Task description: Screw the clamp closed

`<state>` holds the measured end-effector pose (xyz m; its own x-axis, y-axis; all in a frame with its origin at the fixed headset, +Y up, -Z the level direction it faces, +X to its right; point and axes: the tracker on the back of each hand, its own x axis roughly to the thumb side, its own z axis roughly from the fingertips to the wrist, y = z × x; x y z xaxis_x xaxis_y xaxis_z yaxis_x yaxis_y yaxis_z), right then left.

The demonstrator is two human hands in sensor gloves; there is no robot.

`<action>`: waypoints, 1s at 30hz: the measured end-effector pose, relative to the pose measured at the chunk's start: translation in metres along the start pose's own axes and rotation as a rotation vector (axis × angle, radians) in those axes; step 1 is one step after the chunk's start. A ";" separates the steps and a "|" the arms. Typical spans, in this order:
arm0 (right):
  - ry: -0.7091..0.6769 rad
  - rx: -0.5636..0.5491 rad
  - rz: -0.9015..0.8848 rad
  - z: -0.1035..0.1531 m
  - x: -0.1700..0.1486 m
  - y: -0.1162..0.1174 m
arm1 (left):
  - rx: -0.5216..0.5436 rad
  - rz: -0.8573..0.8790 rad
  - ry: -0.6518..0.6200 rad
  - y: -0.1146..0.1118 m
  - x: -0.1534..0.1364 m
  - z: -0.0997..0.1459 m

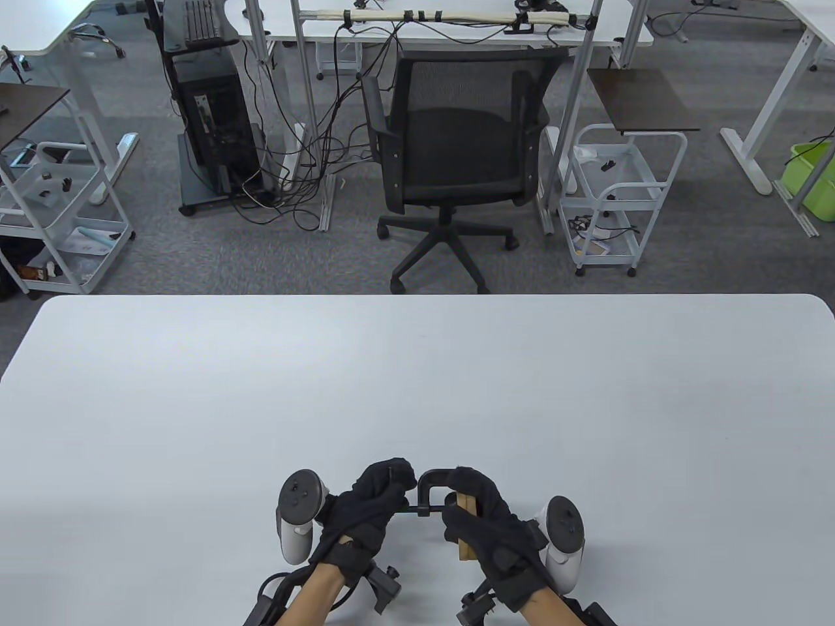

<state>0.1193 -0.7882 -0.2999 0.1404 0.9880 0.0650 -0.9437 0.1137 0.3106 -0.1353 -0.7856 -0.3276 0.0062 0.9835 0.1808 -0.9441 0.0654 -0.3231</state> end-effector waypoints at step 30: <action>0.016 -0.046 -0.132 -0.004 -0.007 -0.018 | 0.165 -0.426 -0.087 0.022 0.030 0.007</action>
<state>0.1346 -0.7966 -0.3099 0.2596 0.9657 0.0116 -0.9301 0.2468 0.2719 -0.1586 -0.7557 -0.3229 0.3836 0.8567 0.3448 -0.9034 0.4256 -0.0526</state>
